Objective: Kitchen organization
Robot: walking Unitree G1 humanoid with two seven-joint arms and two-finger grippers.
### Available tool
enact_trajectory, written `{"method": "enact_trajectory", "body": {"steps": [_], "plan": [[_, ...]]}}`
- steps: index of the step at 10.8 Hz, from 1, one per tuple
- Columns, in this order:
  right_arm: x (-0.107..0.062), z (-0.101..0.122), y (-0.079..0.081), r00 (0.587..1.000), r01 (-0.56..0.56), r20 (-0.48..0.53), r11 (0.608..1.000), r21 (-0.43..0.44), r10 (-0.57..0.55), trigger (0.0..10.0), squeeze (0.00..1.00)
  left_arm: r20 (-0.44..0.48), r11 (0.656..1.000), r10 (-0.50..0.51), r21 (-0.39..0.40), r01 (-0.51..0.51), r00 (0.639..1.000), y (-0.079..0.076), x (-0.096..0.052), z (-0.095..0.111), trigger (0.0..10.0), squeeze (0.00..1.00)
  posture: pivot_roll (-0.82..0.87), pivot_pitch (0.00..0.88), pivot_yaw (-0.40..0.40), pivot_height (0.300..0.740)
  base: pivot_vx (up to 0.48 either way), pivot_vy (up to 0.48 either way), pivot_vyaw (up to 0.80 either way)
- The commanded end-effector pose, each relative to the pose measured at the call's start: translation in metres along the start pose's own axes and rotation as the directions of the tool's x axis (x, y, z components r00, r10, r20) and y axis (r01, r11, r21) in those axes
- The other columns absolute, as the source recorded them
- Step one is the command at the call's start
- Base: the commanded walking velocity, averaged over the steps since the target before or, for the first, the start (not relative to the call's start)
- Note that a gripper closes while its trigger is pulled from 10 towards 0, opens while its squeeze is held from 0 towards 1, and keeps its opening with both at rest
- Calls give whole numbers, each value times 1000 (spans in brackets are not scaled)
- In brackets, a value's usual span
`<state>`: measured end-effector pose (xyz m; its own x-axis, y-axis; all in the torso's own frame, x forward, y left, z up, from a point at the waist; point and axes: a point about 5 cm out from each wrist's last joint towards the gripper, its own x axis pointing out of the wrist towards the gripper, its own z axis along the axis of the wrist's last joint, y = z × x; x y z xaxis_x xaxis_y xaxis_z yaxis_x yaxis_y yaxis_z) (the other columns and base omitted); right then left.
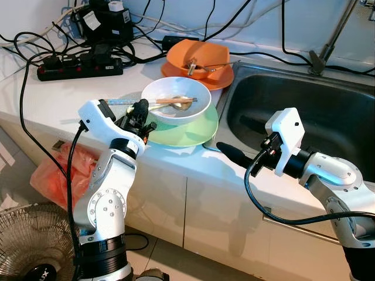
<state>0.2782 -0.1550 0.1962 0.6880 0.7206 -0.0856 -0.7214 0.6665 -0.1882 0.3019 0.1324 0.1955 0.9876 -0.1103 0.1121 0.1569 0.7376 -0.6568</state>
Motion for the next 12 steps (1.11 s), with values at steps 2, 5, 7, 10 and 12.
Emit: {"method": "enact_trajectory", "body": {"steps": [2,5,7,10,12], "plan": [[0,3,0,1000,1,8,1000,-15,-1,10000,0,21,1000,-21,-14,21,1000,-9,1,7,0,0,125,38,28,740,0,0,0],[0,2,-1,1000,4,7,1000,-18,-3,10000,0,-33,993,-27,-113,23,999,-24,4,11,0,0,127,35,26,740,0,0,0],[1,3,-2,1000,4,9,1000,-21,-4,10000,0,-89,989,-17,-149,3,996,-28,6,11,0,0,131,34,29,740,0,0,0],[2,2,-1,1000,5,9,1000,-27,-5,10000,0,-171,990,34,-128,-56,985,-30,11,17,0,0,137,34,32,740,0,0,0],[3,3,-1,1000,5,12,1000,-31,-4,10000,0,-254,981,157,-69,-180,954,-14,8,9,0,0,138,33,35,740,0,0,0]]}}
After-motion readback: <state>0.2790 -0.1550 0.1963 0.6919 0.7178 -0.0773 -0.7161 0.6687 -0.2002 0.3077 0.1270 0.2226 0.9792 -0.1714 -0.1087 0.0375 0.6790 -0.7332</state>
